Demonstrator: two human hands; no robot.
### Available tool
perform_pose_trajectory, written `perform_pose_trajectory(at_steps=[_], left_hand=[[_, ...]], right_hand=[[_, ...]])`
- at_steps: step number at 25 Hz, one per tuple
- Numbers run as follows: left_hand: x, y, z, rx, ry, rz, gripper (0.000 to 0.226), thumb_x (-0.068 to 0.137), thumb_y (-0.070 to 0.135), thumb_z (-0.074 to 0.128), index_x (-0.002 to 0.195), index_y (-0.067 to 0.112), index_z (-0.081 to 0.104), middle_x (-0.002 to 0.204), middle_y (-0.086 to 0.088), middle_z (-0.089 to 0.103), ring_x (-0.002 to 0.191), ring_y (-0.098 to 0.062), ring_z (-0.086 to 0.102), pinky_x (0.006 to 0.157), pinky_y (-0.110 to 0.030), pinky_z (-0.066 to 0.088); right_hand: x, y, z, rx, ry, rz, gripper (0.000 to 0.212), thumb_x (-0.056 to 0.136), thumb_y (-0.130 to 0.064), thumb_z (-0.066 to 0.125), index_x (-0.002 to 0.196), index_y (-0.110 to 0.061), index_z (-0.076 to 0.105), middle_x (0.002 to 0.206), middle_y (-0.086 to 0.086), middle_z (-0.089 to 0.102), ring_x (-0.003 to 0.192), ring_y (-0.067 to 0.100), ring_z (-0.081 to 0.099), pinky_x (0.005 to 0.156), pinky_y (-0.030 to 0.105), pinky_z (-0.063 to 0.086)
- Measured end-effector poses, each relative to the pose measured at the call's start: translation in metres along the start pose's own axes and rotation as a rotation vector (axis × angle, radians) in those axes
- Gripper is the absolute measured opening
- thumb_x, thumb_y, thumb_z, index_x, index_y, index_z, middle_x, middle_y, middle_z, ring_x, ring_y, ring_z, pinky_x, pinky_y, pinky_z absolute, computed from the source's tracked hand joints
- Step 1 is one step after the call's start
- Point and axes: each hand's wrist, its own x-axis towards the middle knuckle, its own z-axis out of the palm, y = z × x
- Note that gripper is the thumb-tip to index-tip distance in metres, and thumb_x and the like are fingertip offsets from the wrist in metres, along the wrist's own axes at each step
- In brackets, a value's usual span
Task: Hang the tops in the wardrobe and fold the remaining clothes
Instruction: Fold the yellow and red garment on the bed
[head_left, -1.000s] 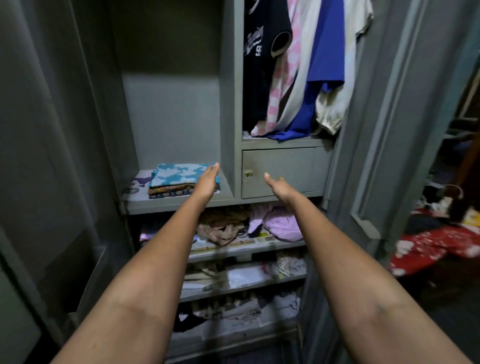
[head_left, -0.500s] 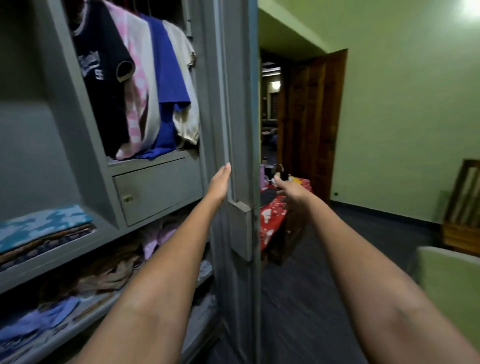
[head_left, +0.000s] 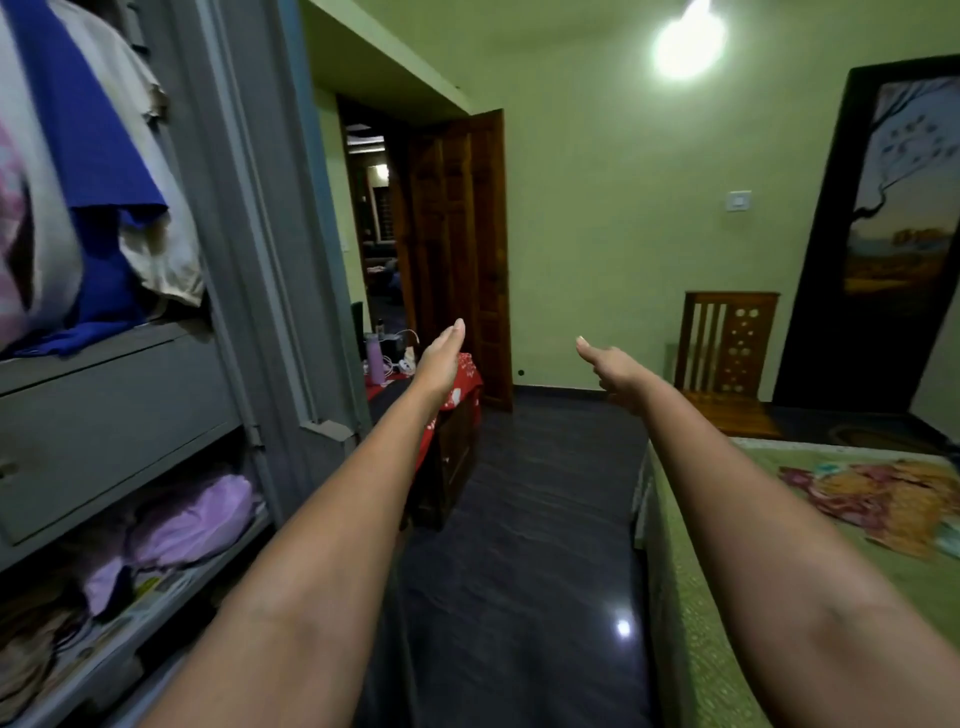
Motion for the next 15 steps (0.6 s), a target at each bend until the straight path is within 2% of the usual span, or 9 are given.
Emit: perform_pose_trajectory(at_steps=[1,2,3,4,5,7,15], left_hand=[[0.012,-0.002,0.007,-0.007,-0.005,0.0,0.065,0.099,0.051,0.033,0.151,0.013,0.022,0.156,-0.005,0.026,0.144,-0.024,0.023,0.118,-0.041,0.017],[0.023,-0.005,0.014,-0.004,-0.008,0.003,0.064,0.1,0.05,0.033,0.151,0.013,0.021,0.156,-0.005,0.025,0.144,-0.024,0.023,0.118,-0.042,0.018],[0.035,-0.009,0.021,0.003,-0.015,0.006,0.063,0.1,0.049,0.032,0.151,0.013,0.021,0.157,-0.005,0.024,0.144,-0.023,0.023,0.118,-0.042,0.018],[0.049,-0.014,0.03,0.015,-0.023,0.006,0.063,0.1,0.049,0.032,0.151,0.013,0.021,0.157,-0.005,0.024,0.144,-0.023,0.023,0.118,-0.043,0.018],[0.068,-0.021,0.04,0.029,-0.027,0.007,0.063,0.1,0.05,0.032,0.151,0.014,0.021,0.157,-0.006,0.023,0.144,-0.023,0.023,0.118,-0.043,0.018],[0.102,-0.032,0.058,0.029,-0.032,0.002,0.063,0.1,0.05,0.031,0.151,0.014,0.021,0.157,-0.007,0.024,0.144,-0.024,0.024,0.118,-0.041,0.021],[0.27,-0.04,0.128,0.023,0.01,0.017,0.062,0.101,0.048,0.029,0.15,0.012,0.022,0.155,-0.008,0.026,0.143,-0.026,0.025,0.117,-0.042,0.021]], right_hand=[[0.007,0.004,-0.007,-0.006,0.012,0.008,0.084,0.092,-0.059,0.043,0.149,-0.002,0.018,0.102,0.001,0.042,0.07,0.008,0.038,0.06,0.025,0.032],[0.016,0.009,-0.012,-0.008,0.018,0.008,0.085,0.092,-0.059,0.044,0.15,-0.002,0.017,0.113,0.004,0.048,0.084,0.014,0.048,0.071,0.029,0.041],[0.027,0.015,-0.017,-0.019,0.035,0.01,0.085,0.092,-0.059,0.045,0.15,-0.002,0.017,0.133,0.01,0.046,0.11,0.023,0.051,0.089,0.036,0.043],[0.042,0.022,-0.024,-0.028,0.05,0.015,0.085,0.092,-0.058,0.045,0.15,-0.002,0.017,0.149,0.013,0.034,0.13,0.03,0.04,0.103,0.041,0.036],[0.061,0.028,-0.031,-0.035,0.056,0.017,0.086,0.092,-0.057,0.045,0.15,-0.001,0.016,0.155,0.014,0.024,0.139,0.032,0.03,0.11,0.043,0.029],[0.102,0.037,-0.043,-0.035,0.055,0.007,0.088,0.091,-0.058,0.047,0.15,0.0,0.015,0.157,0.014,0.02,0.142,0.032,0.024,0.113,0.044,0.024],[0.28,0.02,-0.101,-0.025,0.073,-0.031,0.081,0.094,-0.054,0.046,0.149,-0.003,0.018,0.155,0.014,0.023,0.14,0.032,0.026,0.112,0.043,0.025]])
